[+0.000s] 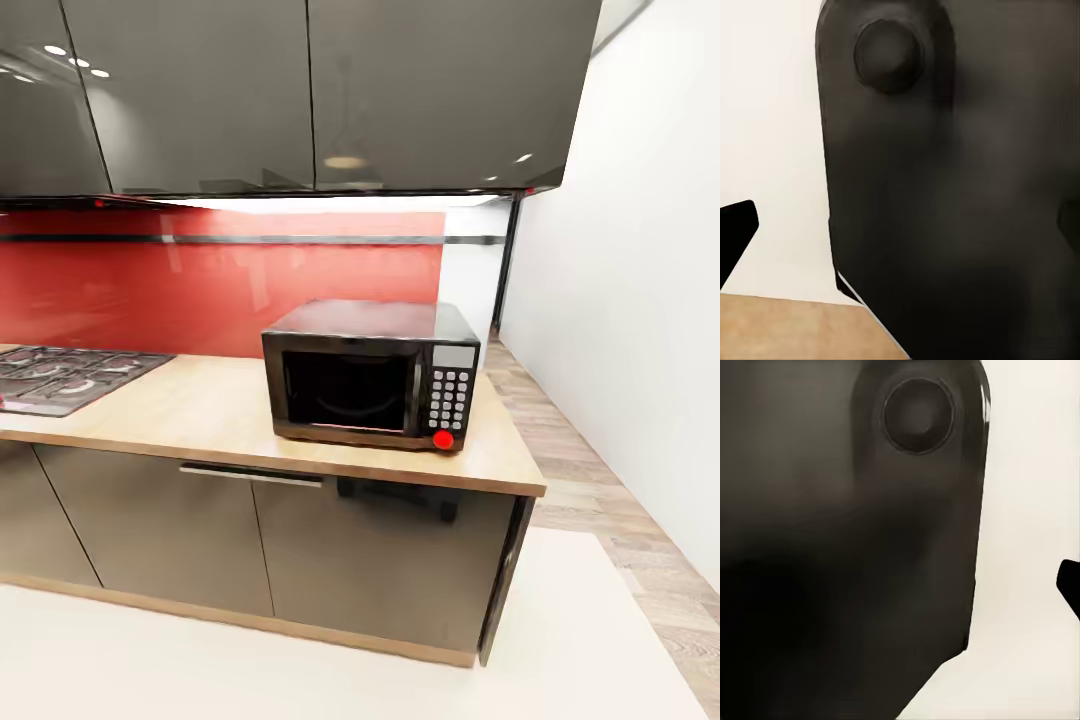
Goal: Set up a coffee station on the kitchen countertop: keep the coffee maker on the countertop, move the bottle of coffee from the kitchen shelf to the counter next to the coffee maker, place a paper coffee filter on top of the coffee maker, put the saucer next to the coffee maker with the coffee cup on the saucer, and place the electric kettle next to the coffee maker.
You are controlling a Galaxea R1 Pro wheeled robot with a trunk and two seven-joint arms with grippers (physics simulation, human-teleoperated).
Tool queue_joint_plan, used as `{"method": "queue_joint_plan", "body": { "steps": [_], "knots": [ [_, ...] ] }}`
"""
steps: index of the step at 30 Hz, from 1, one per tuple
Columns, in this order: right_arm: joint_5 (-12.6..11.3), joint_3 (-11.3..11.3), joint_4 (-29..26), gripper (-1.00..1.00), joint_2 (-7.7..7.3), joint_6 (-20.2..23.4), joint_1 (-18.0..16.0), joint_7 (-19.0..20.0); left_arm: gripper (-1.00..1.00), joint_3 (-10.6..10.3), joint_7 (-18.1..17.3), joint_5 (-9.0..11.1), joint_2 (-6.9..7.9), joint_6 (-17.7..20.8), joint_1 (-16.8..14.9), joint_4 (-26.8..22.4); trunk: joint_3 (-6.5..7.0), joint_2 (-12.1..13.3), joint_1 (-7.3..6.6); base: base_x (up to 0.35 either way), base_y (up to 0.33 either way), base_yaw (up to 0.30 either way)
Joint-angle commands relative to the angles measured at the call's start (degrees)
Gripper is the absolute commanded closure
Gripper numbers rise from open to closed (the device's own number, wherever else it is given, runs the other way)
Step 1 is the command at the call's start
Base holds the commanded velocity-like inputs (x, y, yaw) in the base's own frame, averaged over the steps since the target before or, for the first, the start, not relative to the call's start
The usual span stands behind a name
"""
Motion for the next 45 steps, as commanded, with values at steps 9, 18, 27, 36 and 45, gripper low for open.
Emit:
{"method": "queue_joint_plan", "body": {
  "steps": [9, 18, 27, 36, 45],
  "knots": [
    [-0.12, -0.24, -2.32, -1.00, 2.58, -0.09, -2.65, -0.09, -1.00, 0.18, -0.18, -0.09, -0.18, -0.26, -0.01, -0.26, -0.03, -0.01, 0.00, 0.000, 0.000, 0.001],
    [0.21, 0.04, -3.57, -1.00, 3.21, -0.02, -2.82, 0.24, -1.00, 0.11, -0.26, -0.08, -0.79, -0.35, -0.01, -0.35, -0.19, -0.01, 0.00, 0.000, 0.000, 0.181],
    [0.24, 0.09, -3.87, -1.00, 3.15, -0.55, -2.82, 0.19, -1.00, -0.22, -0.28, -0.09, -0.81, -2.82, -0.03, -0.68, -0.33, -0.01, 0.00, 0.000, 0.000, 0.050],
    [0.33, 0.09, -3.87, -1.00, 3.10, -2.70, -2.82, -0.15, -1.00, 0.05, -0.25, -0.11, -0.36, -9.45, -0.01, -1.05, -0.57, -0.01, 0.00, 0.000, 0.000, 0.238],
    [0.27, 0.09, -3.87, -1.00, 2.69, -3.10, -2.82, -0.18, -1.00, 1.95, -0.10, 2.20, -0.31, -9.75, -0.01, -1.41, -1.04, -0.01, 0.00, 0.000, 0.000, 0.241]
  ]
}}
